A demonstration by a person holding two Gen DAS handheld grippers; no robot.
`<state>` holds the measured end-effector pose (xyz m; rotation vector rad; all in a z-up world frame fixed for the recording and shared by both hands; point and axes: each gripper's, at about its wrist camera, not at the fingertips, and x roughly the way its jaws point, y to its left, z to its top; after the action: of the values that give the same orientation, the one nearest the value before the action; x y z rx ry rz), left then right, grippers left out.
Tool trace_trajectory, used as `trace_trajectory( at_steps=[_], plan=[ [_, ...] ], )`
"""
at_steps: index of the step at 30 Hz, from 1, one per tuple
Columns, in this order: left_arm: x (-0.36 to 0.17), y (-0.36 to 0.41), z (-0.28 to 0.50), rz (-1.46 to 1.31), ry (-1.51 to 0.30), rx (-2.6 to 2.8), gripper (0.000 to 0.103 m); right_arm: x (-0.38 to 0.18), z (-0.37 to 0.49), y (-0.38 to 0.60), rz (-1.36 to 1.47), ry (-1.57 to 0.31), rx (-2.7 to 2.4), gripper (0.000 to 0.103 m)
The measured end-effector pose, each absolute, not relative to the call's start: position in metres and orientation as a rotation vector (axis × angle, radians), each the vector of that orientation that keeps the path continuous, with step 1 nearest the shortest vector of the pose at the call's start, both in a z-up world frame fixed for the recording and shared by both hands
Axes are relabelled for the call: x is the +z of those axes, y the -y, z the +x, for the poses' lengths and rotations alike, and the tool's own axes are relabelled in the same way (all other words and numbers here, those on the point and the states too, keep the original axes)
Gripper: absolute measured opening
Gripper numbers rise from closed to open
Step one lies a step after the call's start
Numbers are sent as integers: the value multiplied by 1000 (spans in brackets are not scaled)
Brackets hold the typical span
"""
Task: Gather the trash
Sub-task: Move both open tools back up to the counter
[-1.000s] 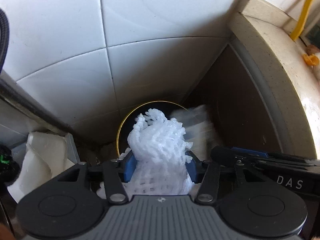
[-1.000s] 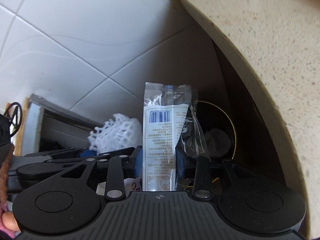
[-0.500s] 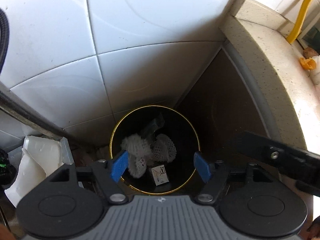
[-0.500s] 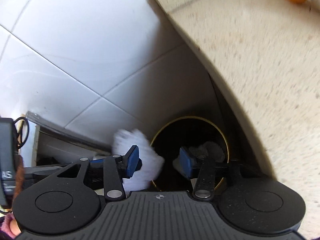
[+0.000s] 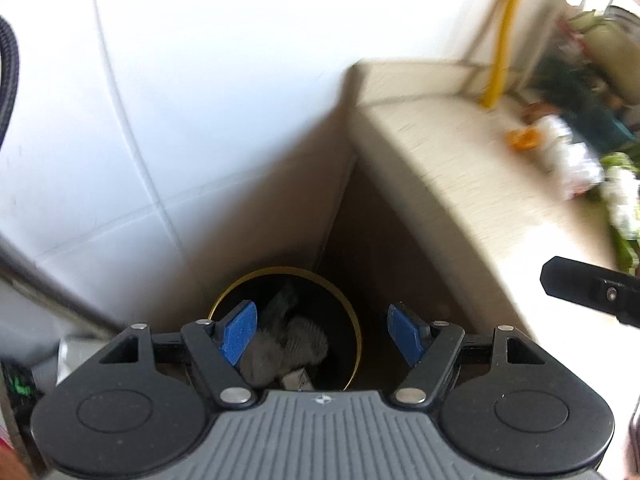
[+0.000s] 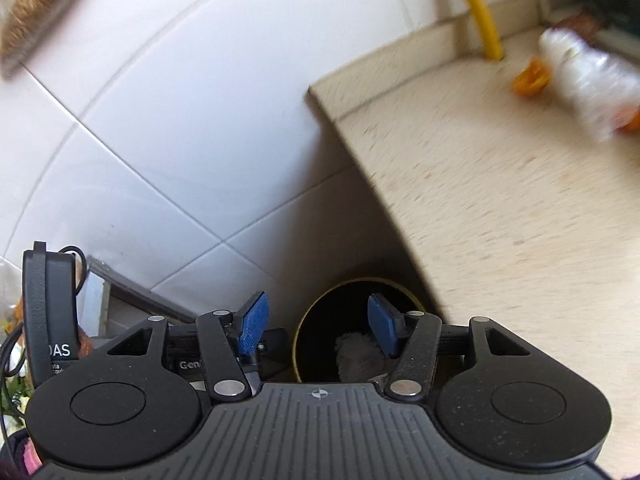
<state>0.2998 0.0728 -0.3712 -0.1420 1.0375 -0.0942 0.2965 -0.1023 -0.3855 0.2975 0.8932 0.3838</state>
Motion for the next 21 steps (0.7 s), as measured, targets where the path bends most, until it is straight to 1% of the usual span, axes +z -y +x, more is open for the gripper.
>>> trace_trajectory(
  at_steps=[7, 9, 13, 21],
  plan=[
    [-332, -10, 289, -72, -943, -195, 71, -342, 273, 159, 214, -791, 303, 68],
    [-327, 10, 289, -45, -934, -222, 71, -333, 268, 180, 206, -773, 279, 71],
    [-322, 46, 296, -8, -939, -271, 72, -316, 260, 221, 183, -740, 225, 71],
    [-322, 96, 316, -13, -974, -338, 72, -322, 247, 297, 189, -747, 96, 73]
  ],
)
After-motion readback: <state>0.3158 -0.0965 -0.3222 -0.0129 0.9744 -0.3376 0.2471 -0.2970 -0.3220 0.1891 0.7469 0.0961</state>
